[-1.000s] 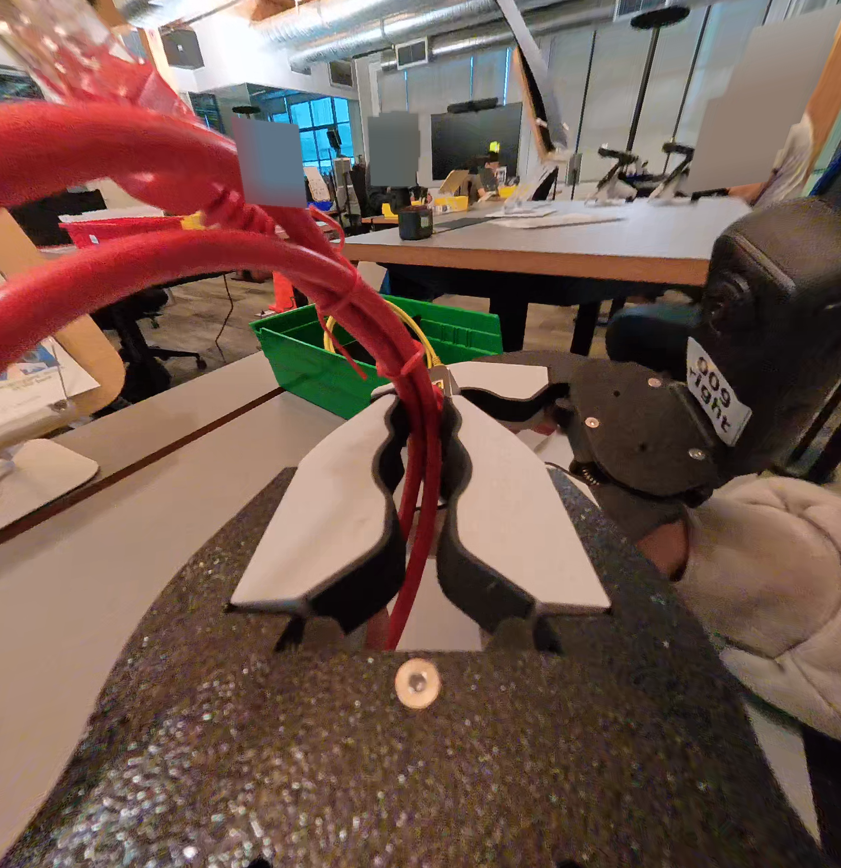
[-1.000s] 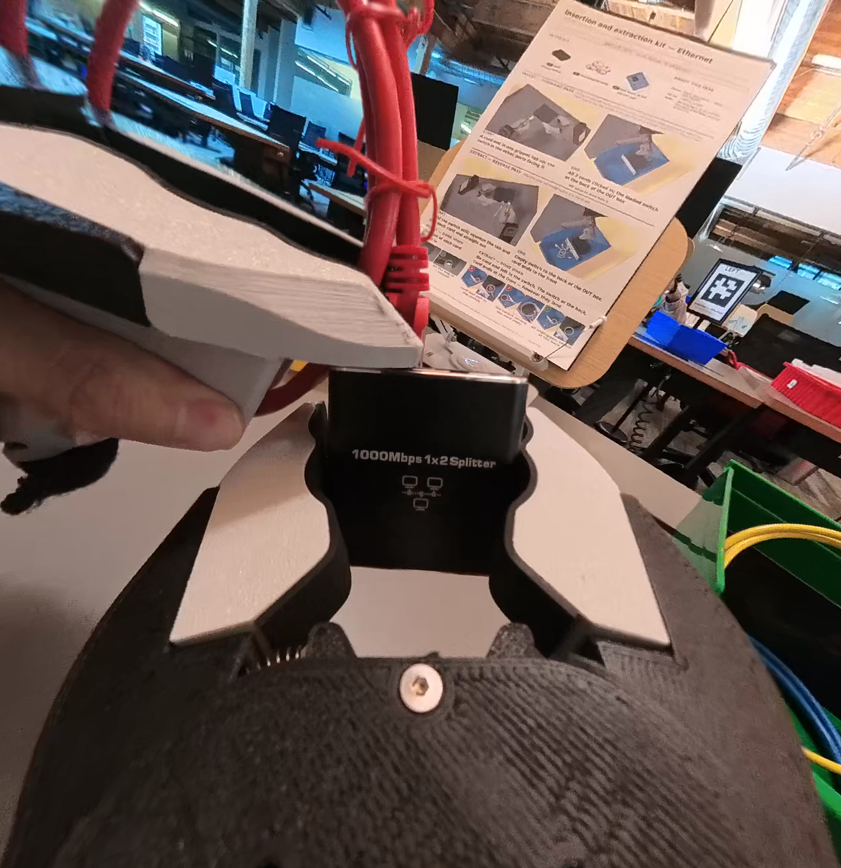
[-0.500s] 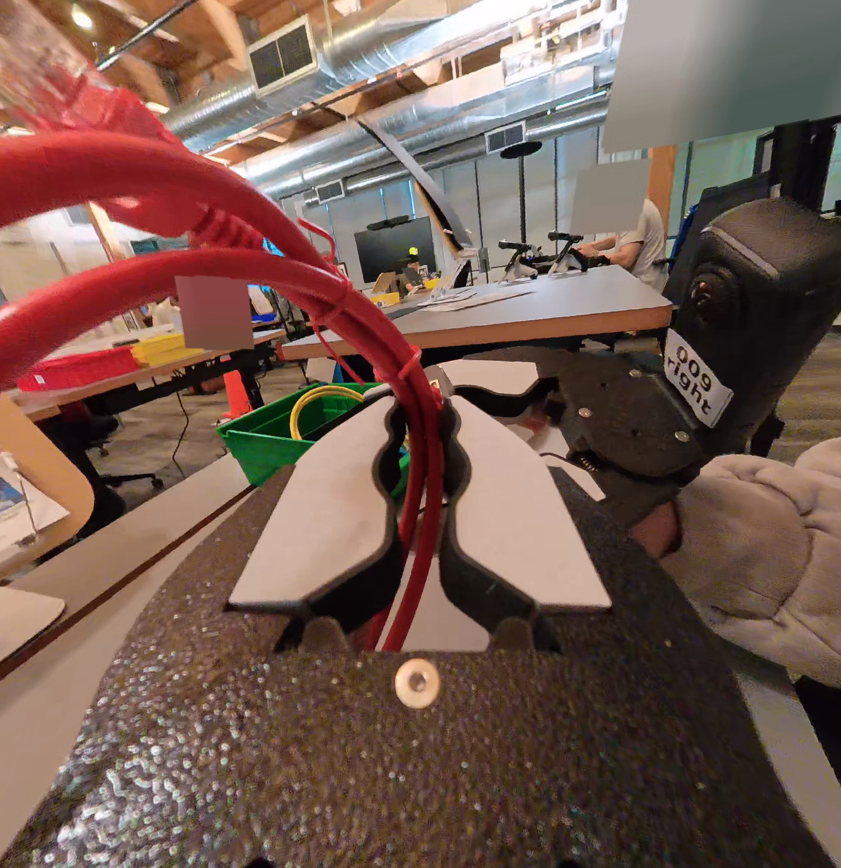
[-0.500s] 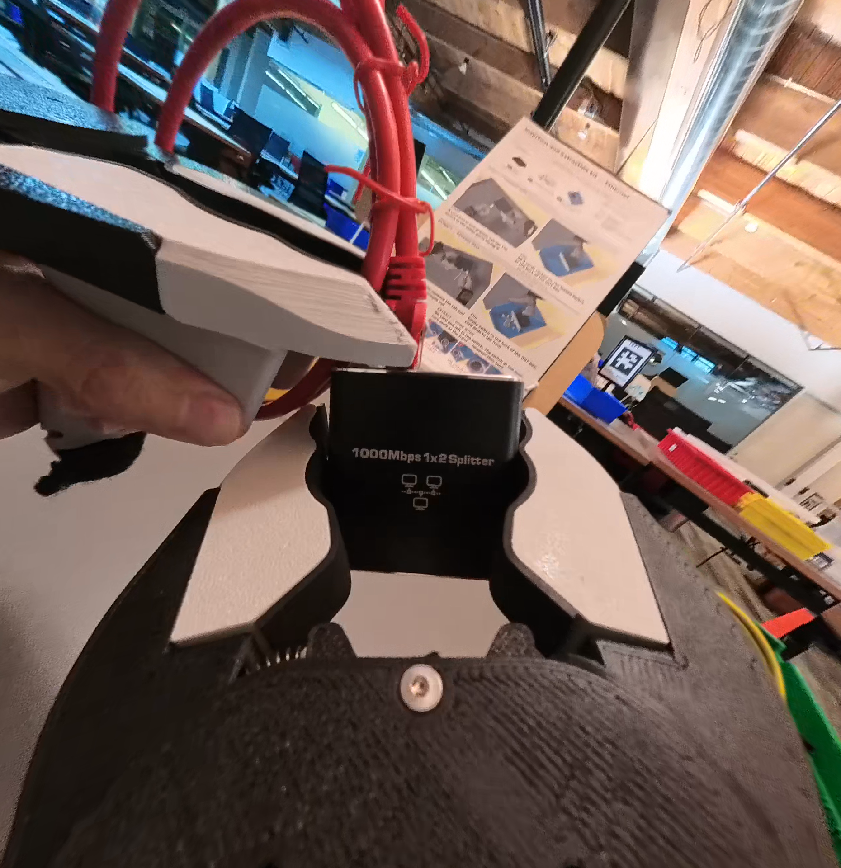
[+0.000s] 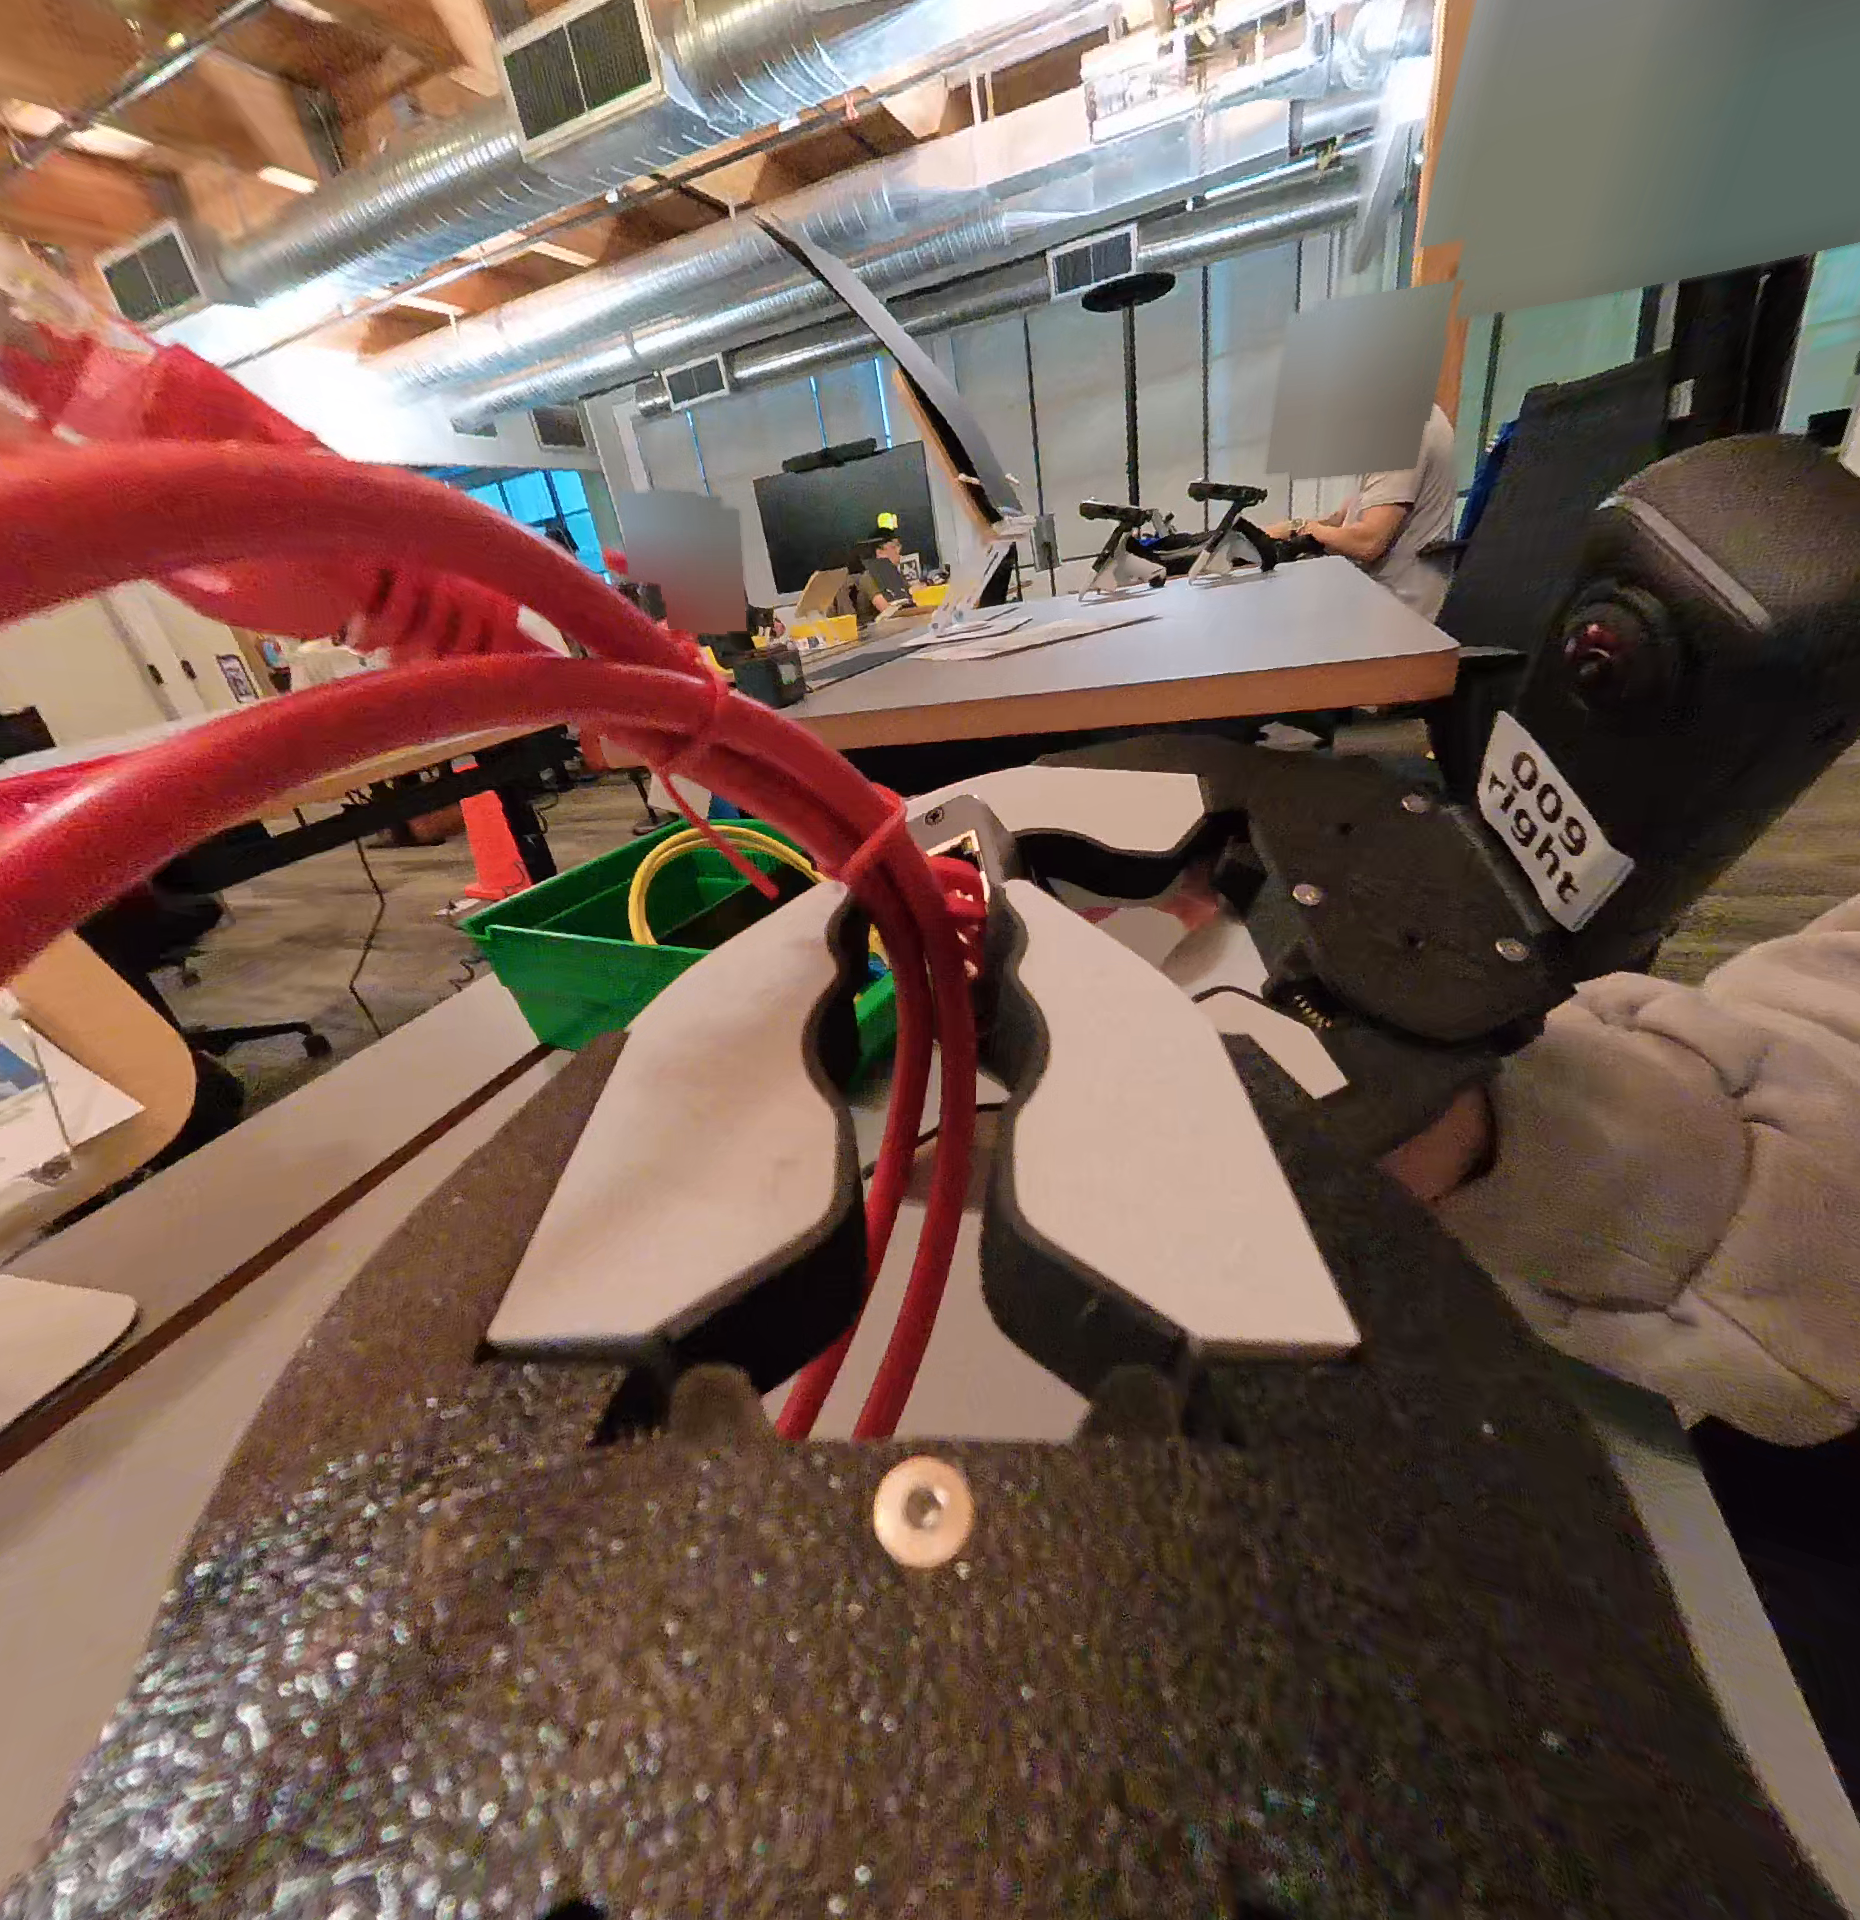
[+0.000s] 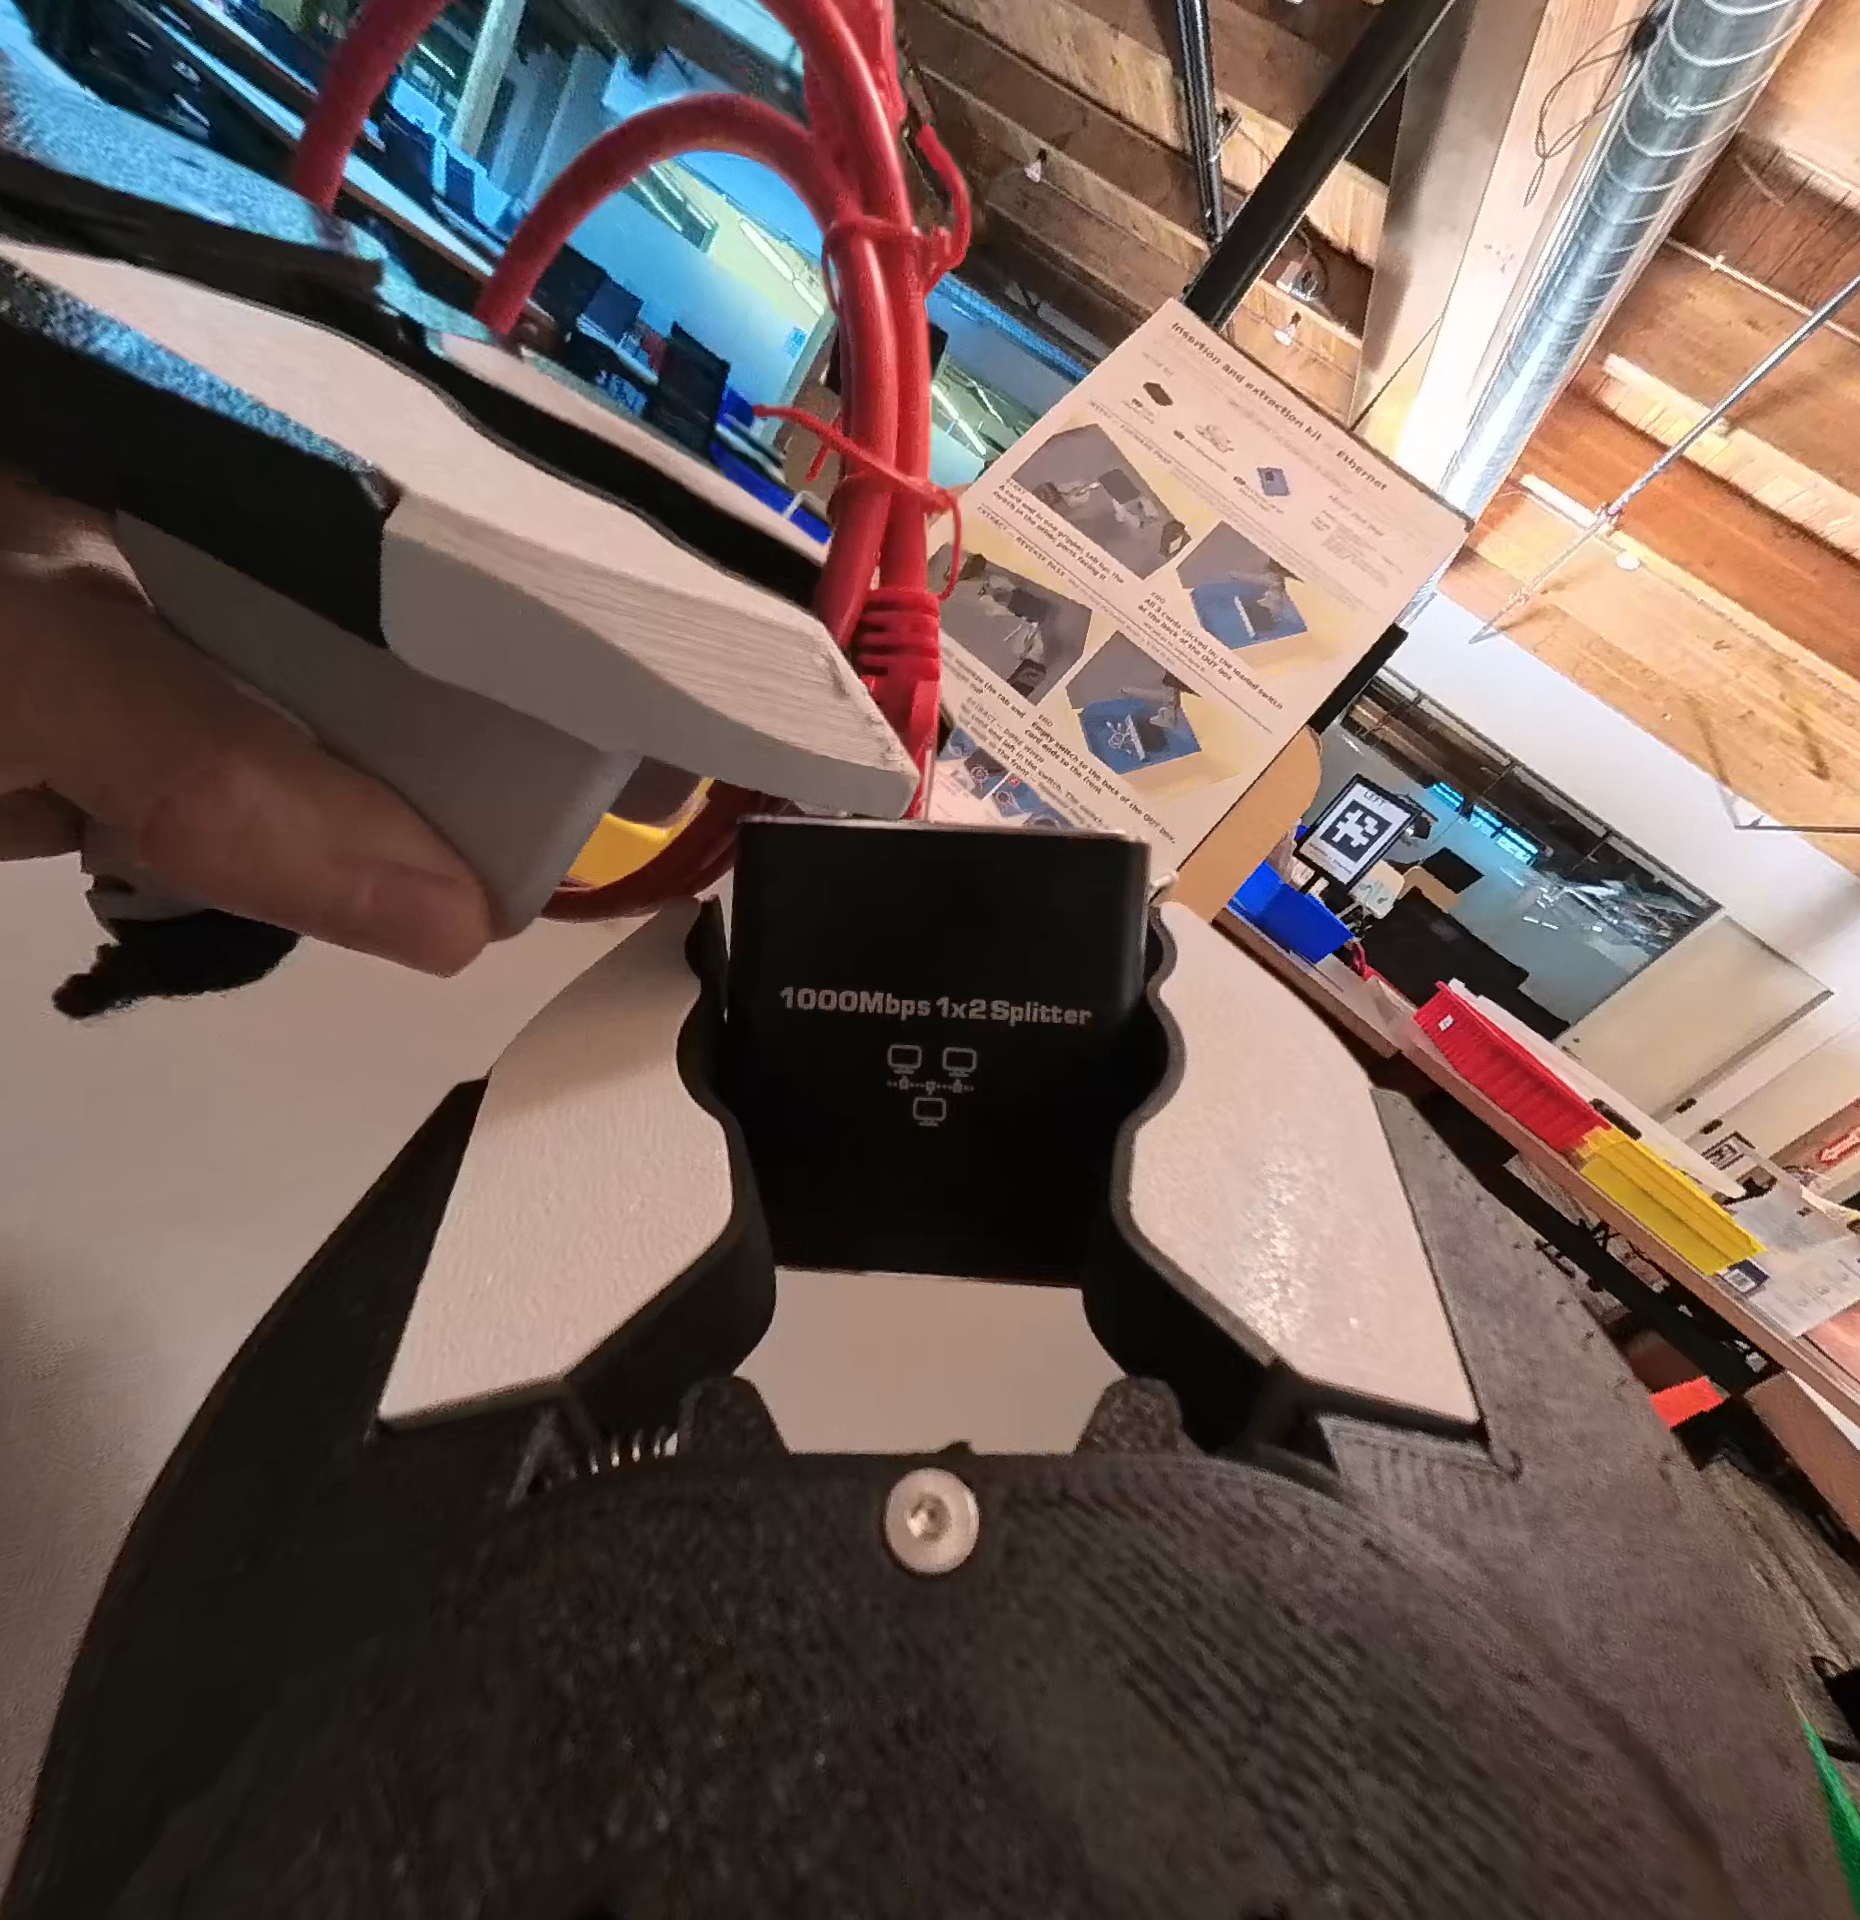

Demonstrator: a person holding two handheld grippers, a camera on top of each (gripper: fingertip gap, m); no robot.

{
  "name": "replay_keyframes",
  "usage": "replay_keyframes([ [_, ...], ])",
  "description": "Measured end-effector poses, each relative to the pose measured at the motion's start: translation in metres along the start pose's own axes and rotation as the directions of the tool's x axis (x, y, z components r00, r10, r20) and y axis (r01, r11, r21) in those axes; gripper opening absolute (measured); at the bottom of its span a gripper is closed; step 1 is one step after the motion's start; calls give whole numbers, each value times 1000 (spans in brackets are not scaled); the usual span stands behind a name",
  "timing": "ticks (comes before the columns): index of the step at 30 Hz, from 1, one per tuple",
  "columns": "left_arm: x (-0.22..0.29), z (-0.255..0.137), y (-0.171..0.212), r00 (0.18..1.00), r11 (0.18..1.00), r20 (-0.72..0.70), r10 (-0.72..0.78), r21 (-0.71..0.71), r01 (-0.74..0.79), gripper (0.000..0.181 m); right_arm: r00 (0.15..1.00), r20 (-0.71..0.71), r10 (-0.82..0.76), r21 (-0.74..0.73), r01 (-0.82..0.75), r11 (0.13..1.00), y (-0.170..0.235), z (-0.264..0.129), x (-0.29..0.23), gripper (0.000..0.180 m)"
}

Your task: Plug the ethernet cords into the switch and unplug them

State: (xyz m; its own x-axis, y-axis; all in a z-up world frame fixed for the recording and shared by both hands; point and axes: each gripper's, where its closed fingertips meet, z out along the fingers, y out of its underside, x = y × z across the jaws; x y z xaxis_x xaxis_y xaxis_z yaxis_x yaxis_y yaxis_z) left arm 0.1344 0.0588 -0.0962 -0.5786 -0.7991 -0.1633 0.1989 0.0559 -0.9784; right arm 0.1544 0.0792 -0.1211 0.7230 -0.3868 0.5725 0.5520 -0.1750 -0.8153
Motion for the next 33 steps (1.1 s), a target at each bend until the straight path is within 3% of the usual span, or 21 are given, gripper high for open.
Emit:
replay_keyframes([
  [10, -4, -3, 13, 993, 988, -11, -117, -105, 115, 18, 1000, 22, -6, -29, 7, 1000, 9, 3, -5, 77],
  [17, -1, -3, 17, 993, 976, 7, -118, -184, 117, 17, 999, 31, 33, -47, -32, 998, 14, 5, -6, 77],
  [33, -6, -3, 28, 980, 958, 48, -195, -203, 201, 17, 996, 50, 71, -91, -67, 994, 26, 9, -10, 76],
])
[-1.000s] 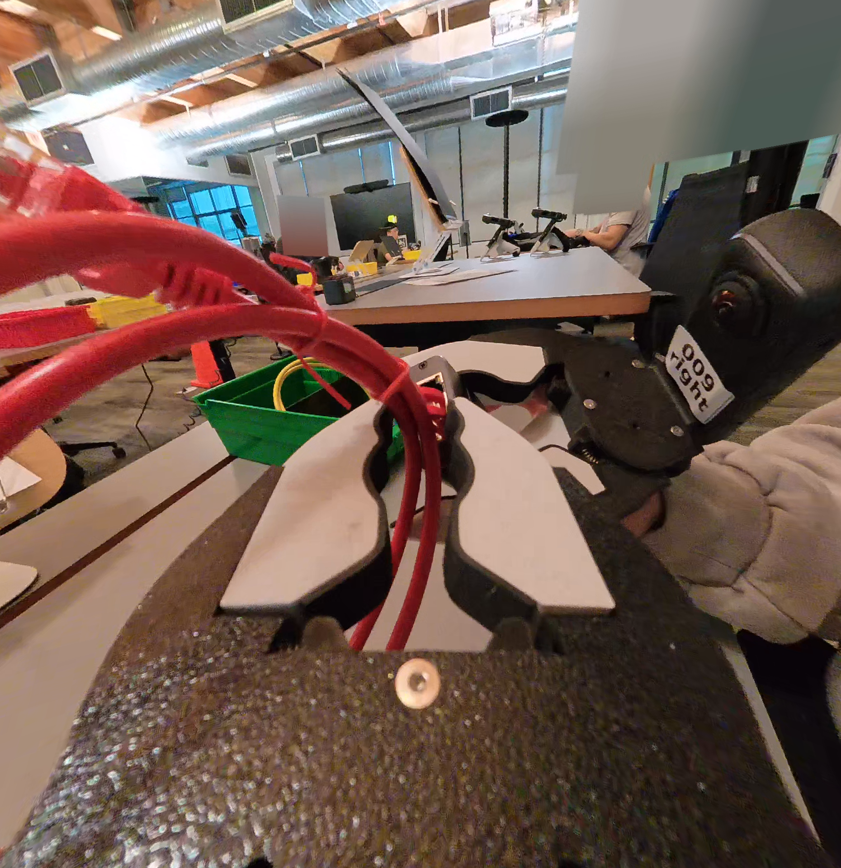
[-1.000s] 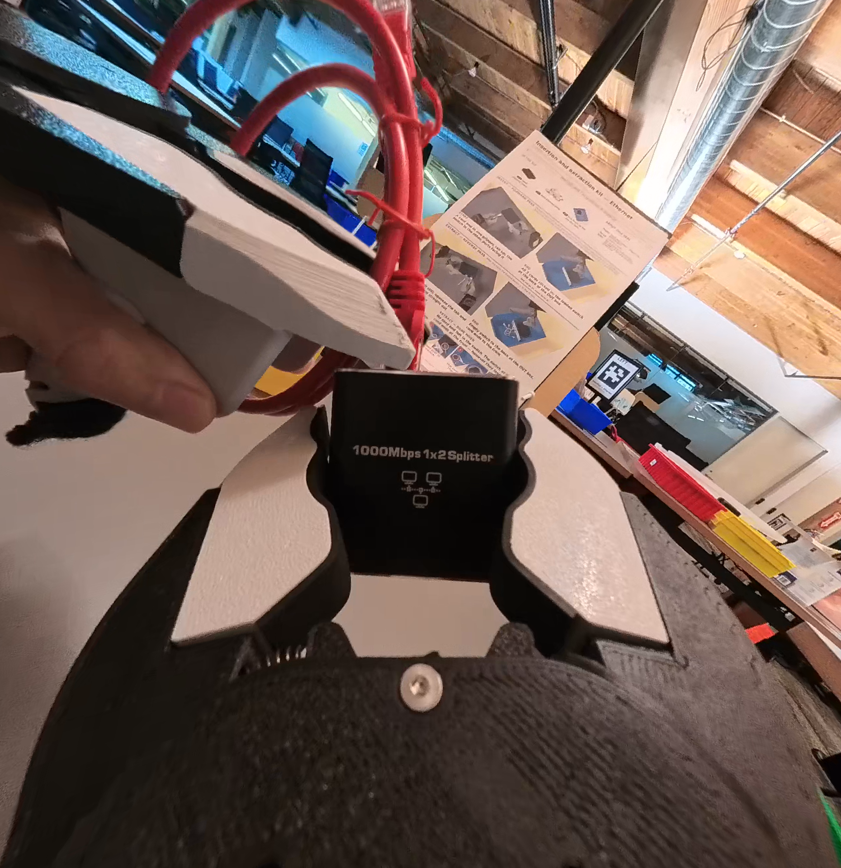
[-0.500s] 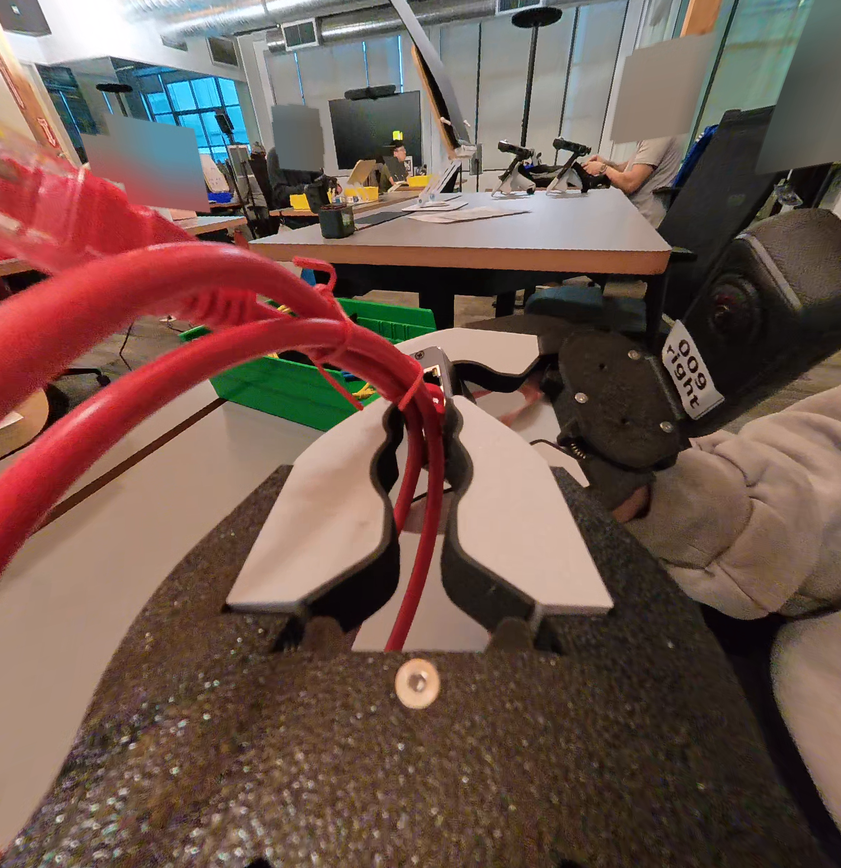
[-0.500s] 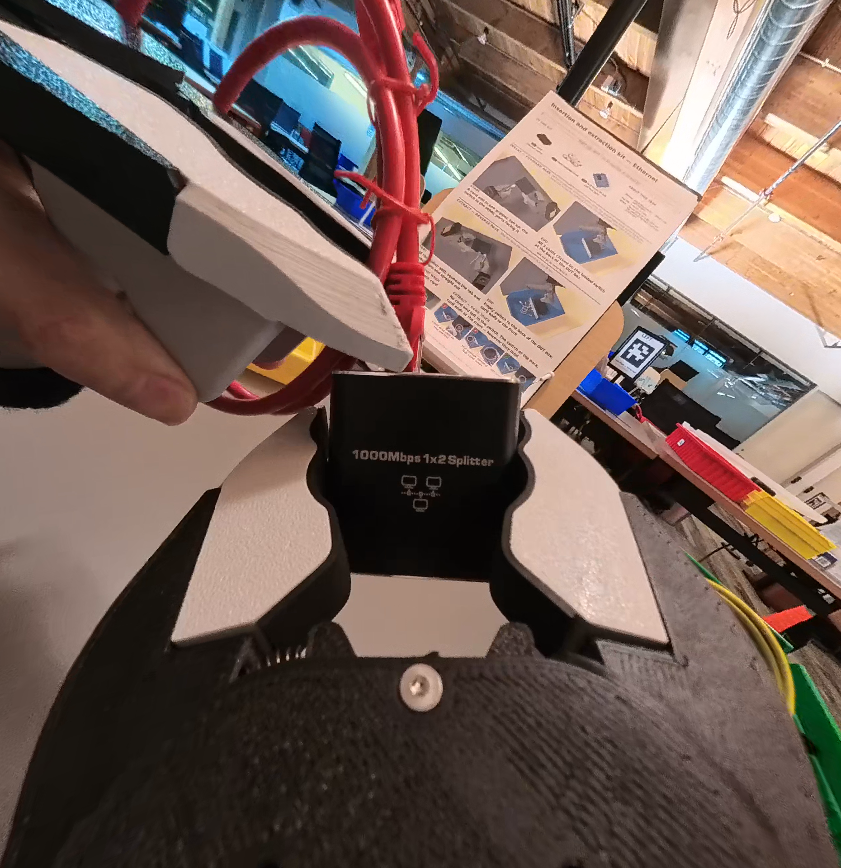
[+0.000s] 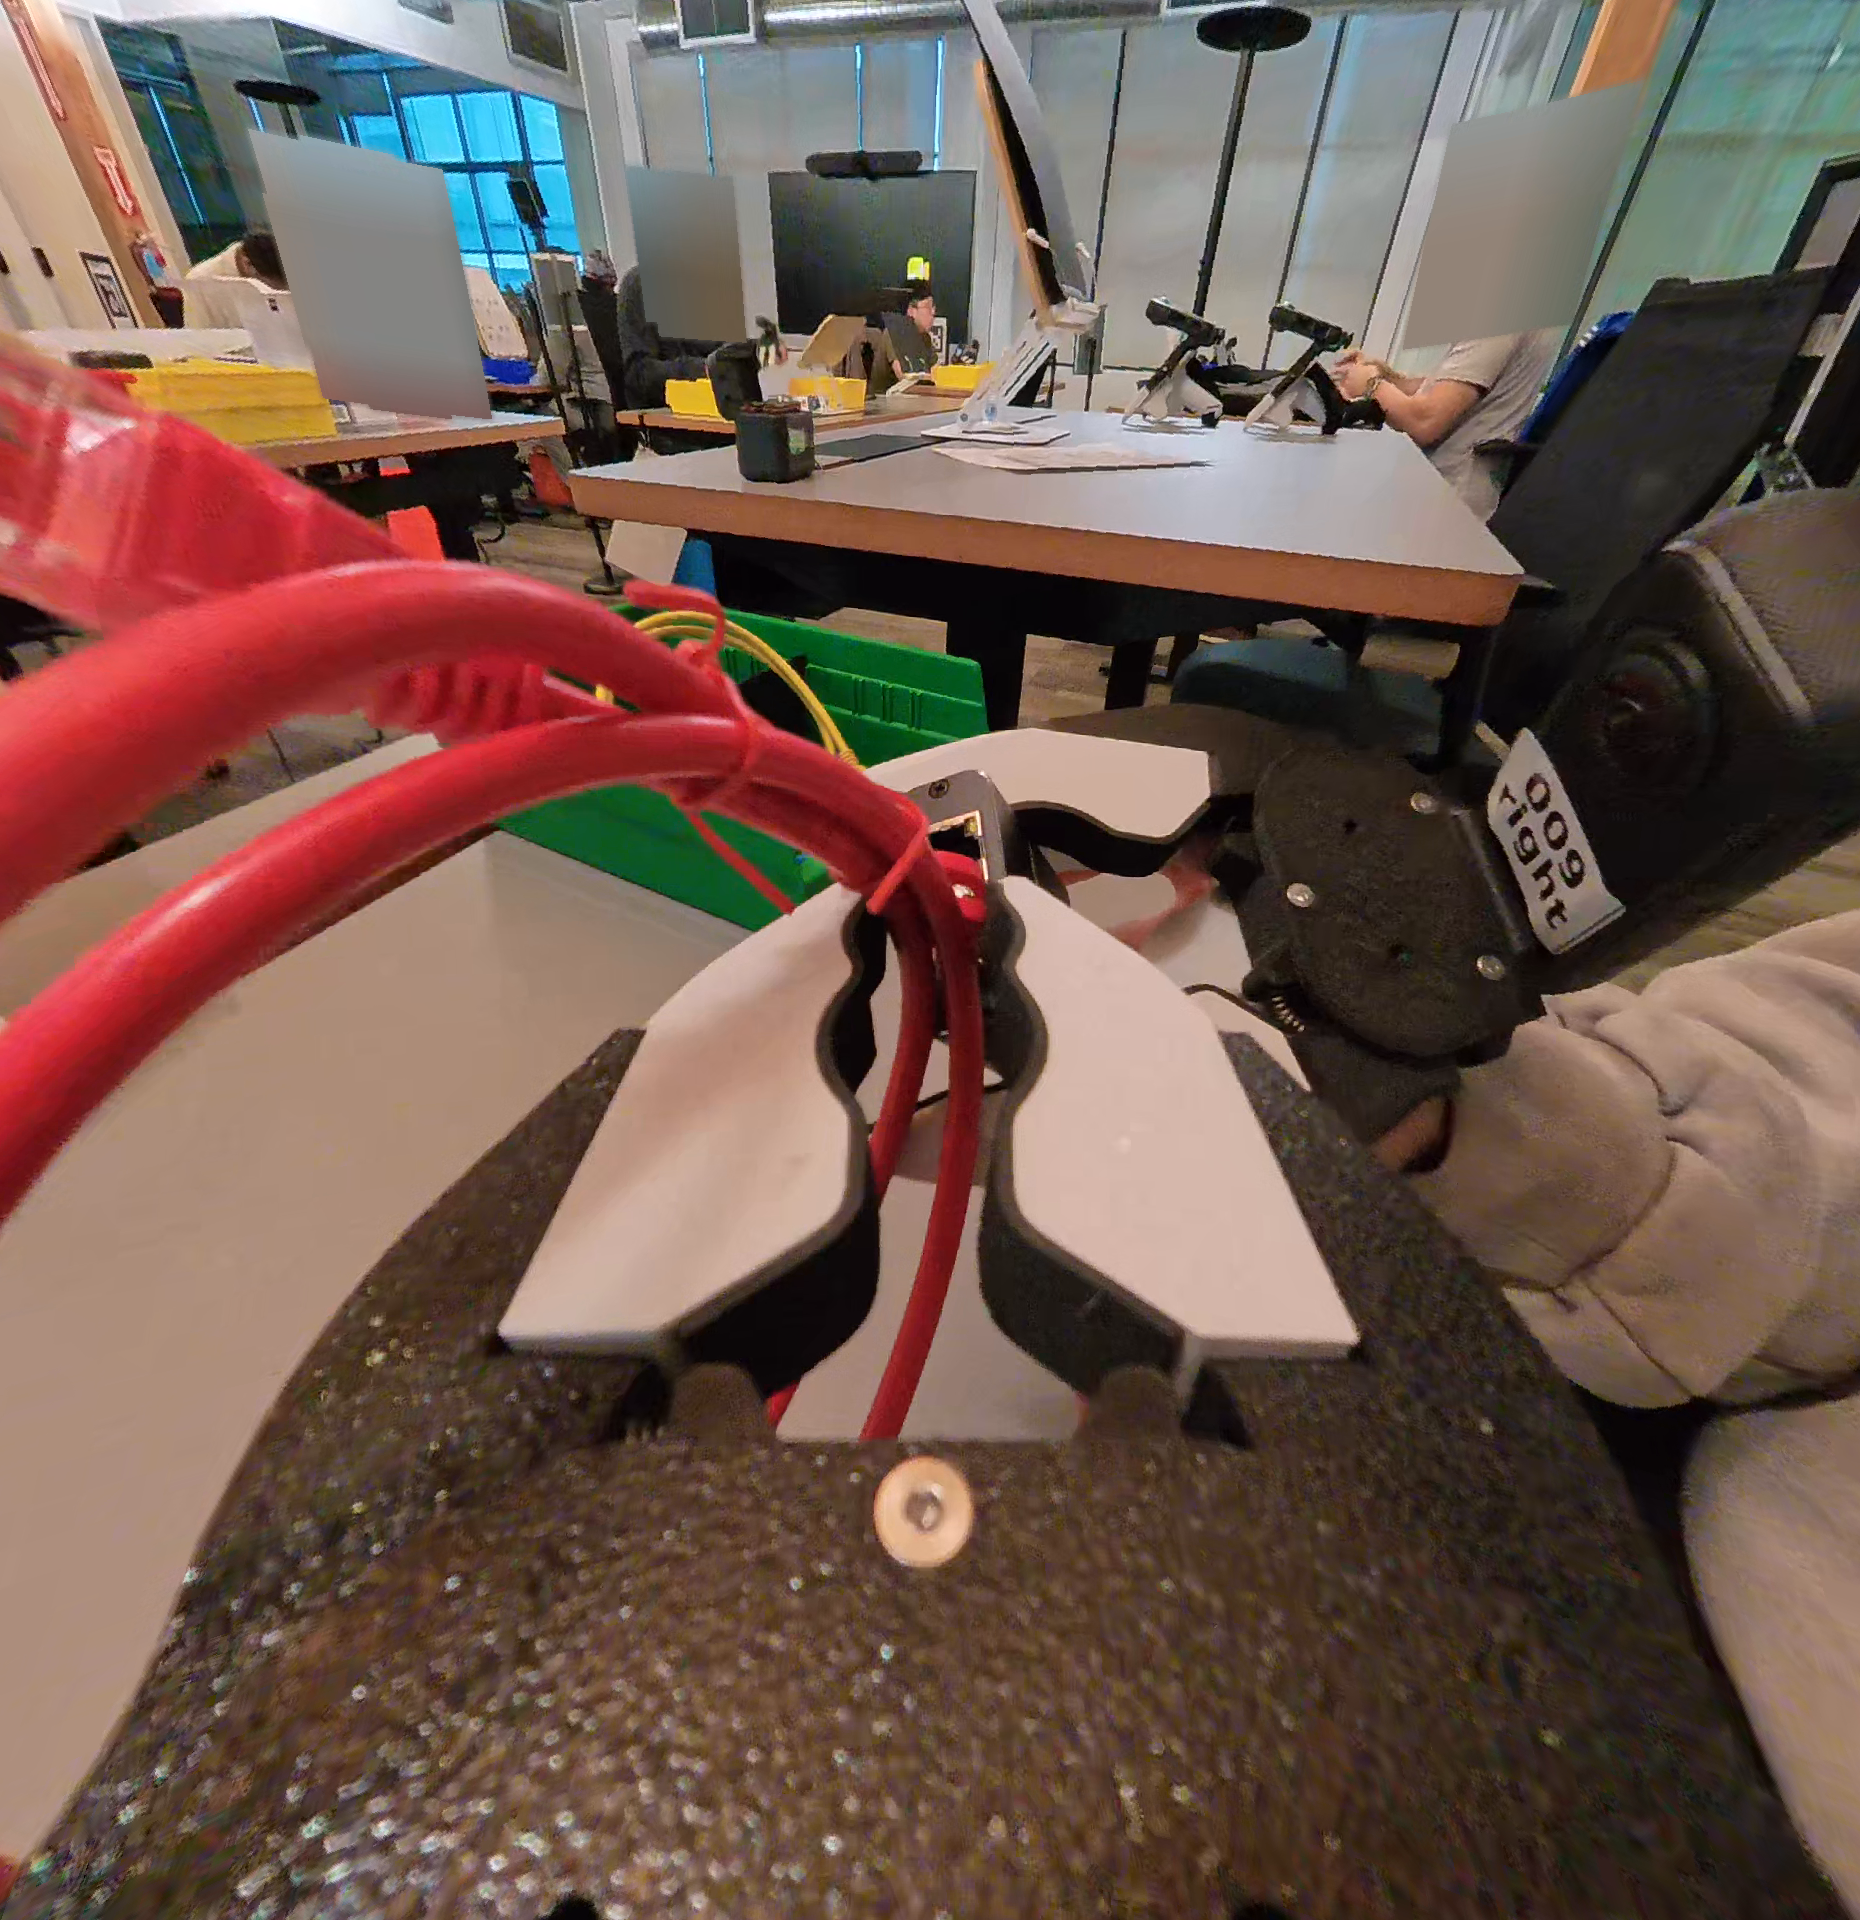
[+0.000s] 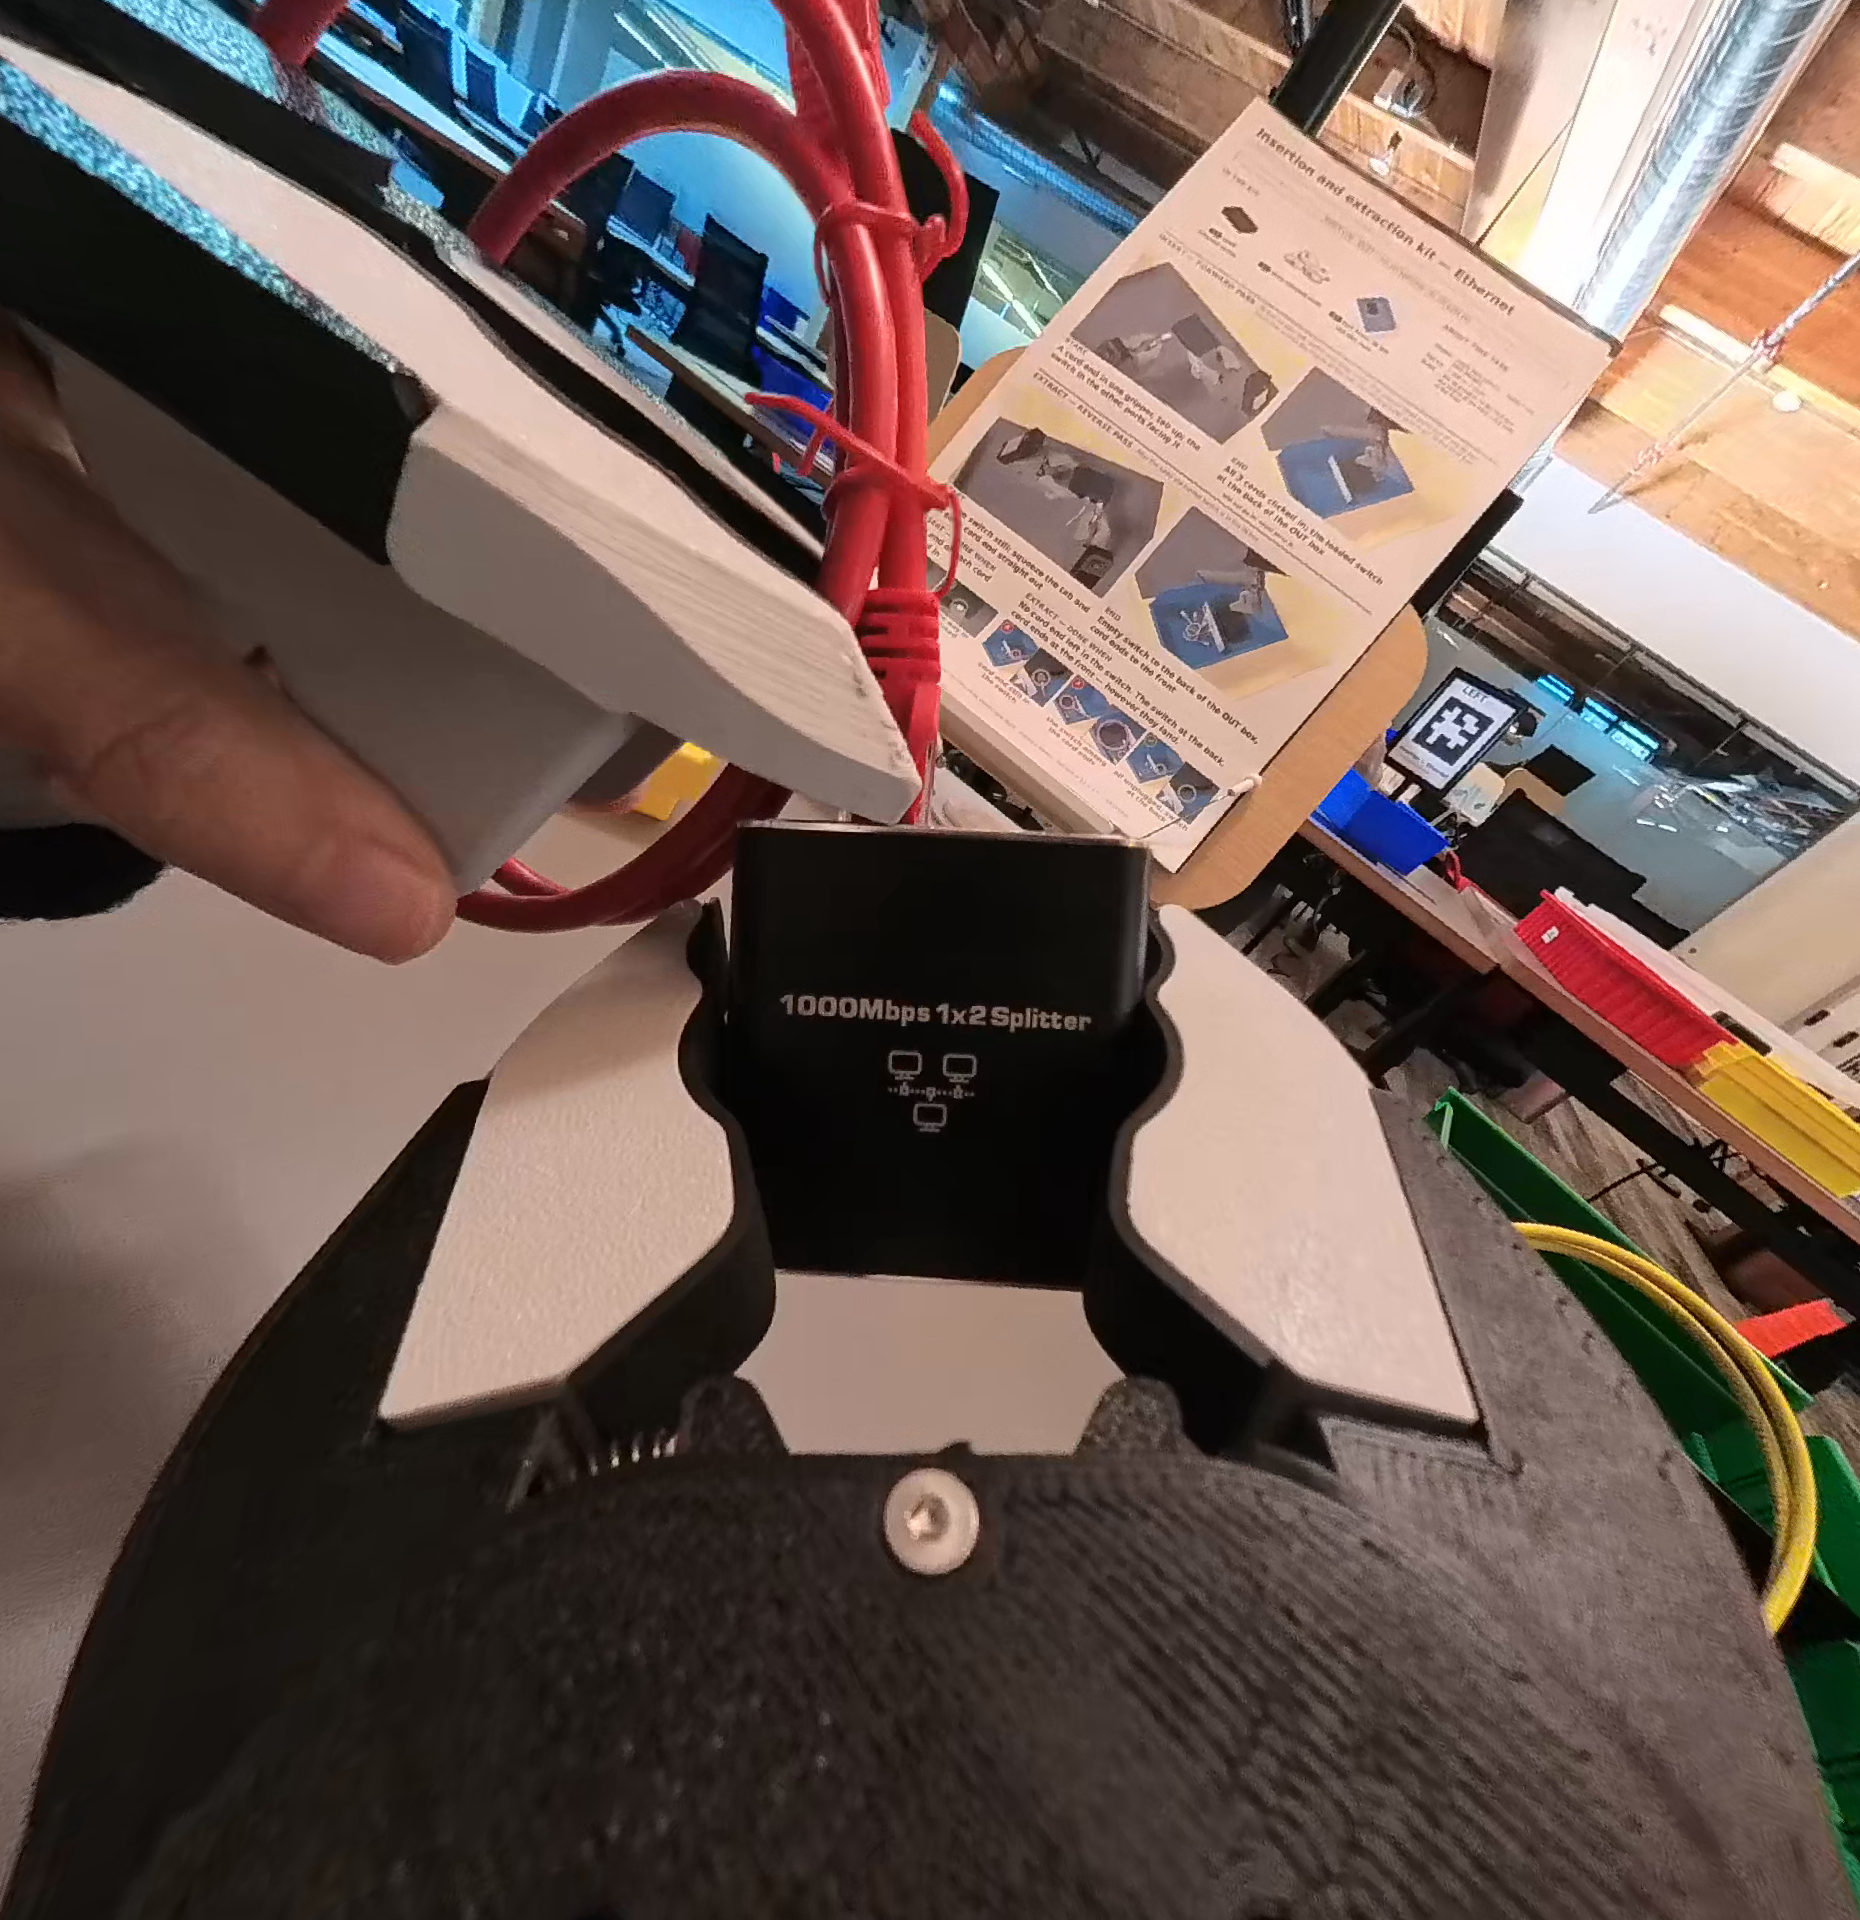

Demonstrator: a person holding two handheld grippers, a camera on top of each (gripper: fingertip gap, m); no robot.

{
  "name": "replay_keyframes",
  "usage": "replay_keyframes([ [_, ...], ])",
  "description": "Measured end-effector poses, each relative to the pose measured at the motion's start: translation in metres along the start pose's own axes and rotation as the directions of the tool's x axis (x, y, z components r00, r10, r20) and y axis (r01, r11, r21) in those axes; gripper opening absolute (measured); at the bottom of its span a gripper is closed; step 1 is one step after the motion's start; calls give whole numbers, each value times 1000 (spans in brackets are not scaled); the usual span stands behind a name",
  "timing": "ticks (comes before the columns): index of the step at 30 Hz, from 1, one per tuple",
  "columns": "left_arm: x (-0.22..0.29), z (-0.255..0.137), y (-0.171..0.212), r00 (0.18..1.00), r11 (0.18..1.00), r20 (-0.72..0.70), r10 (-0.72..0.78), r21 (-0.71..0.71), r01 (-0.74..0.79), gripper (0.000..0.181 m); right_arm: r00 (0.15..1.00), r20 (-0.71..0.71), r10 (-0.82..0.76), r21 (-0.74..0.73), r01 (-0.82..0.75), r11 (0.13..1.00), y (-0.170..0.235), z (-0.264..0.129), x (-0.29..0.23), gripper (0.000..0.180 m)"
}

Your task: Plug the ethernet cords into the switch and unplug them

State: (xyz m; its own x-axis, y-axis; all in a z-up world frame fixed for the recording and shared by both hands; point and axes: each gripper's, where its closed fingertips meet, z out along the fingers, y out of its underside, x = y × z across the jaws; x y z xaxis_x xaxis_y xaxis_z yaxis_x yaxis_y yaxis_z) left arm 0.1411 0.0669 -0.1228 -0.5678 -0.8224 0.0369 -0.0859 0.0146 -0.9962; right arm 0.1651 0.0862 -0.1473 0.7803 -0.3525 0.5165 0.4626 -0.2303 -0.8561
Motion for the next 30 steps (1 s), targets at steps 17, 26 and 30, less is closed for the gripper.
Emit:
replay_keyframes([
  [17, 3, 5, 0, 1000, 999, 3, -13, 37, 13, 14, 1000, -11, 8, -4, -8, 1000, 3, -1, 4, 76],
  [26, 4, 4, -4, 1000, 997, 18, -18, 78, 17, 14, 1000, -16, 14, 9, -14, 1000, -1, -2, 6, 76],
  [30, 4, 5, -3, 1000, 996, 21, -17, 86, 15, 14, 1000, -12, 13, 5, -13, 1000, 0, -2, 5, 77],
])
